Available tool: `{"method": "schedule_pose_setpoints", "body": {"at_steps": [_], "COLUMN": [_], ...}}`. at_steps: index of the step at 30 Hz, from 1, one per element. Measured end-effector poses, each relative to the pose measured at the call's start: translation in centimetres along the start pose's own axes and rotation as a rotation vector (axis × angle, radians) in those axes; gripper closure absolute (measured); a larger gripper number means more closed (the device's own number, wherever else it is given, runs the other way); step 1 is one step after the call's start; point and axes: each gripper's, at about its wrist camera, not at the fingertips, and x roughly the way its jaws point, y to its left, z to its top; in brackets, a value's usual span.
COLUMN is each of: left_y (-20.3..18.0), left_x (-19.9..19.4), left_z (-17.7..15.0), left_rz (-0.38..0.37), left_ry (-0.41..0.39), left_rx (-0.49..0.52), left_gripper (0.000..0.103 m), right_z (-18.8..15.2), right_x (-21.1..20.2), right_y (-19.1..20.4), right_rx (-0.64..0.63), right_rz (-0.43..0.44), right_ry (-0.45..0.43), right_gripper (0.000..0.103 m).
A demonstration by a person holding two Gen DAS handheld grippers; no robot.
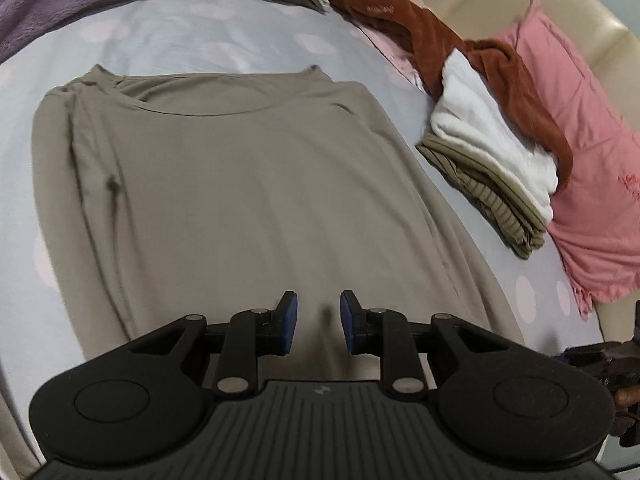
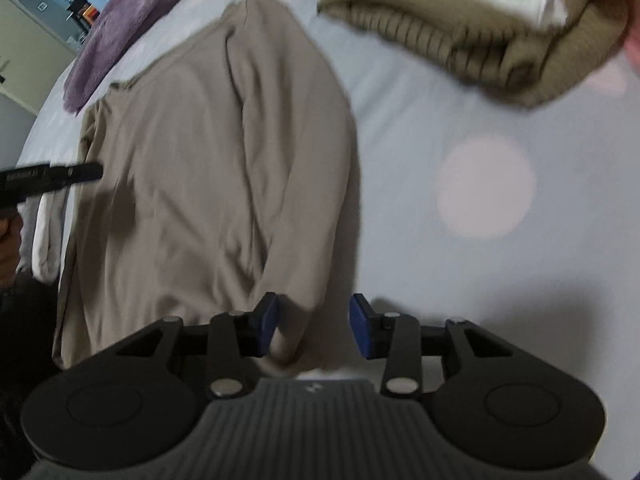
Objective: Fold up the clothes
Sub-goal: 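Smooth the flattened beige shirt with the right gripper along its sleeve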
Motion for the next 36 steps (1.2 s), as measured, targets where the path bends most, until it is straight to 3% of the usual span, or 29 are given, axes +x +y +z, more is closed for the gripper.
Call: {"method": "schedule_pose_setpoints", "body": {"at_steps": [1,8,14,17,21,24,27,31,33,36], "left_y": [-0.3,-0.8,-1.4,-1.8,-0.8,1.5,3.8,6.8,6.6,5.5], "left_x": [-0.1,-2.8,-5.2,-5.6,-6.8,-8.2,-9.7,-10.5,-10.0,-9.3], "left_z": [-0.1,-0.6,-0.7,-0.7,-1.7,-3.9,-6.1,-7.9,-8.4,-9.3], "left_rz": [0.008,0.087,0.136,0.139,0.143,0.165,0.186,0.161,0.192,0.235], "left_ry": [0.0,-0.04,-0.09,-0.093,-0.091,-0.068,-0.046,-0.036,-0.018,-0.014], "left_rx": [-0.001,-0.04,-0.077,-0.077,-0.091,-0.094,-0.098,-0.183,-0.154,-0.111], "left_gripper": [0.083,0.083,0.078,0.078,0.077,0.066,0.065,0.061,0.055,0.055], "right_z": [-0.2,0.8,3.0,3.8,3.7,2.8,1.8,0.5,0.3,0.0], "right_x": [0.2,-4.0,-11.5,-11.5,-7.0,-5.6,-6.4,-7.4,-7.2,-6.4], "right_y": [-0.1,-2.4,-4.3,-5.5,-6.5,-4.6,0.3,6.7,10.5,16.3], "right_rx": [-0.008,-0.056,-0.328,-0.379,-0.342,-0.369,-0.416,-0.477,-0.473,-0.494], "right_rz": [0.003,-0.012,-0.188,-0.213,-0.24,-0.375,-0.375,-0.374,-0.325,-0.264], "right_ry": [0.0,-0.102,-0.184,-0.16,-0.081,-0.089,-0.155,-0.241,-0.249,-0.252], "right_gripper": [0.102,0.101,0.101,0.101,0.092,0.086,0.082,0.077,0.074,0.071]}}
